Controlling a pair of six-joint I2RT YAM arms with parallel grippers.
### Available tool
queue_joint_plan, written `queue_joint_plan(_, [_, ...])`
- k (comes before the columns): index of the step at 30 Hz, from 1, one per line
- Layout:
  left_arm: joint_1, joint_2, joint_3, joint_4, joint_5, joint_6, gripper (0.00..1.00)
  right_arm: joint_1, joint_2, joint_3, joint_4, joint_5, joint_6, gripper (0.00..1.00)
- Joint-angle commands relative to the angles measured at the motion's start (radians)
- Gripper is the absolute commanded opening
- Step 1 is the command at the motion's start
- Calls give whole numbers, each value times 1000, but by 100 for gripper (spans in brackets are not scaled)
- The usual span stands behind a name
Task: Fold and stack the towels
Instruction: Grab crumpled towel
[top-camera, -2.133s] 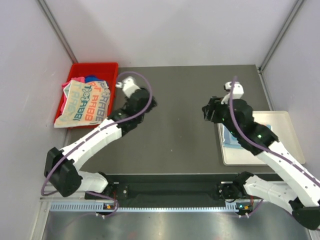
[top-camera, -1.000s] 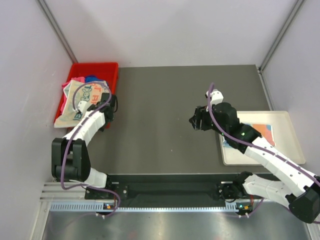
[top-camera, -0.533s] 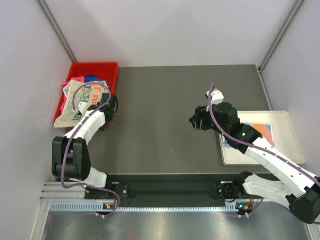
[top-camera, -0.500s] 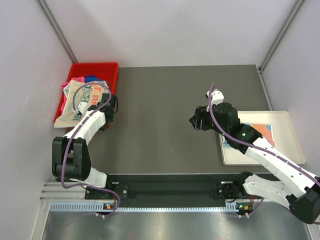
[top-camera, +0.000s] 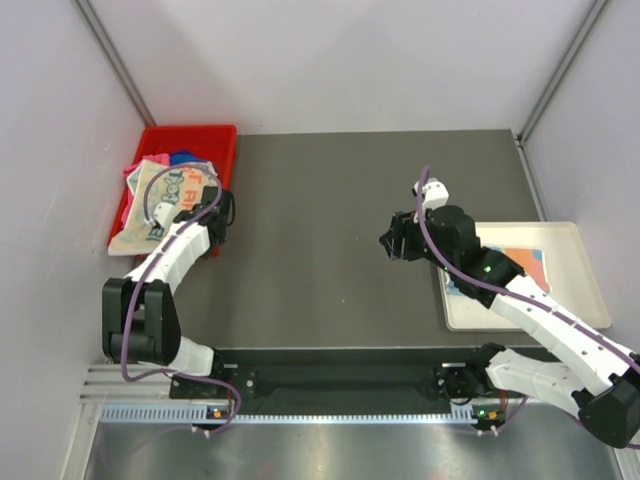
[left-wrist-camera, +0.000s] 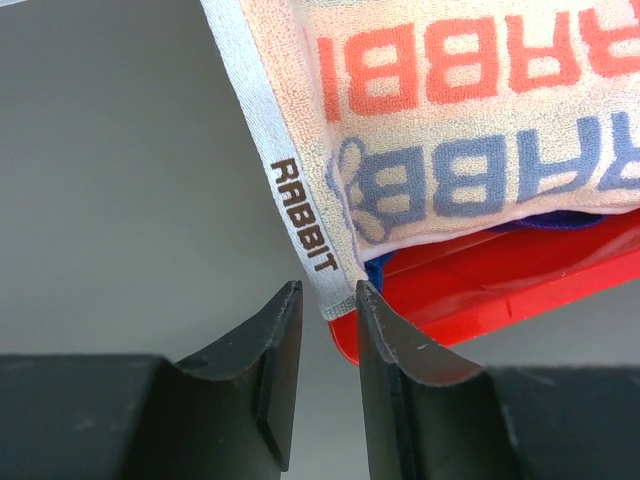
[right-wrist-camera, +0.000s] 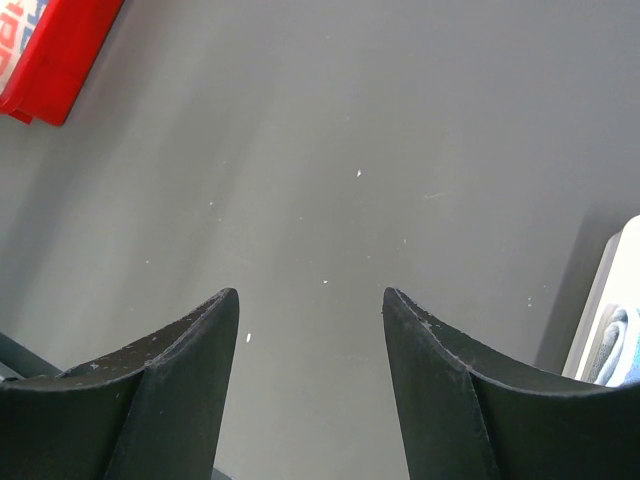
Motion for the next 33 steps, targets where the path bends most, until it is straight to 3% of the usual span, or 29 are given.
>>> queue_joint_plan(1, [7,-33,12,-5,-28,13,33,7,-18,3,34,24,-10,60])
queue_joint_plan(12, [10,-19,3,9,-16,15,37,7,-17,6,33,25,-11,60])
queue_joint_plan(33, [19,-2,-12,55,7,35,30,6,-15,6,31,24,-11,60])
